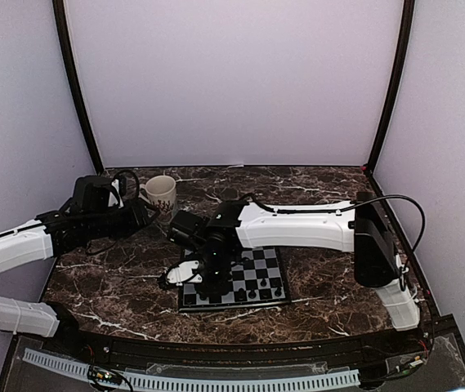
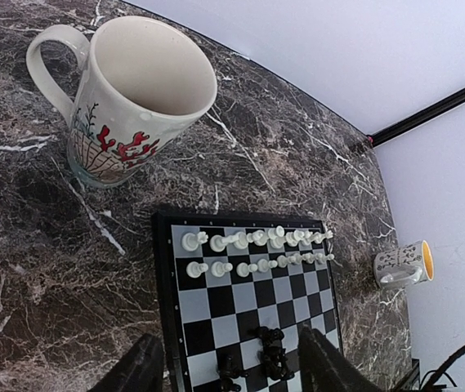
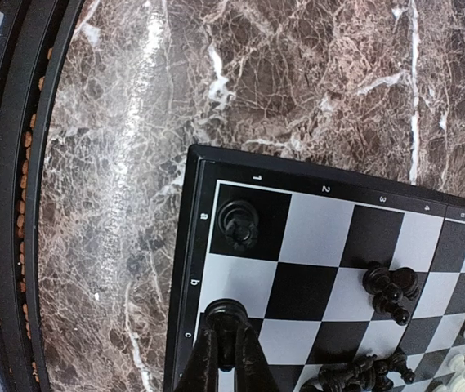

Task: Set up the chess pieces on the board
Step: Place the knight at g8.

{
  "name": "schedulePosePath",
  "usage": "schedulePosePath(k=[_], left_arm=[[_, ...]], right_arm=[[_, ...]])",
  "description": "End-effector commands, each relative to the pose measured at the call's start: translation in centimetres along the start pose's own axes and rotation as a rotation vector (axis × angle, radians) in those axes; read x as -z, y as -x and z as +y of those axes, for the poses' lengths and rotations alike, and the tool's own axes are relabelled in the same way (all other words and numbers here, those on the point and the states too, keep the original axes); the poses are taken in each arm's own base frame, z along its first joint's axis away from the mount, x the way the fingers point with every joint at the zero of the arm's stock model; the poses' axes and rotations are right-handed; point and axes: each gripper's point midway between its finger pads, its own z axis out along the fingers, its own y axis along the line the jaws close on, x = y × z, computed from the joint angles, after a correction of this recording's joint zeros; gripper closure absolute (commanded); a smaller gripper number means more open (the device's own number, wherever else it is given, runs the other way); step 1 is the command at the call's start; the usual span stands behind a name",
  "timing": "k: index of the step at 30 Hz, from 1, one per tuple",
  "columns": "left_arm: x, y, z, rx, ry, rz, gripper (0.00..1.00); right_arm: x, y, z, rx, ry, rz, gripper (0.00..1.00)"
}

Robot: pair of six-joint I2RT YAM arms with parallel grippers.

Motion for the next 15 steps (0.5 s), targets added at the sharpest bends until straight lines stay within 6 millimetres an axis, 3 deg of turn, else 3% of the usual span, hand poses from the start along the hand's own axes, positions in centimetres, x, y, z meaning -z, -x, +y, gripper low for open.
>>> schedulePosePath(k=[1, 15], left_arm=[[0.5, 0.2, -0.2, -0.001, -0.026, -0.019, 0.42], [0.3, -0.2, -0.1, 0.001, -0.036, -0.011, 0.42]], right_arm=[[-0.3, 0.3, 0.3, 0.000, 0.018, 0.007, 1.00], [-1.7, 0.5, -0.1, -0.011, 0.024, 0.018, 1.00]])
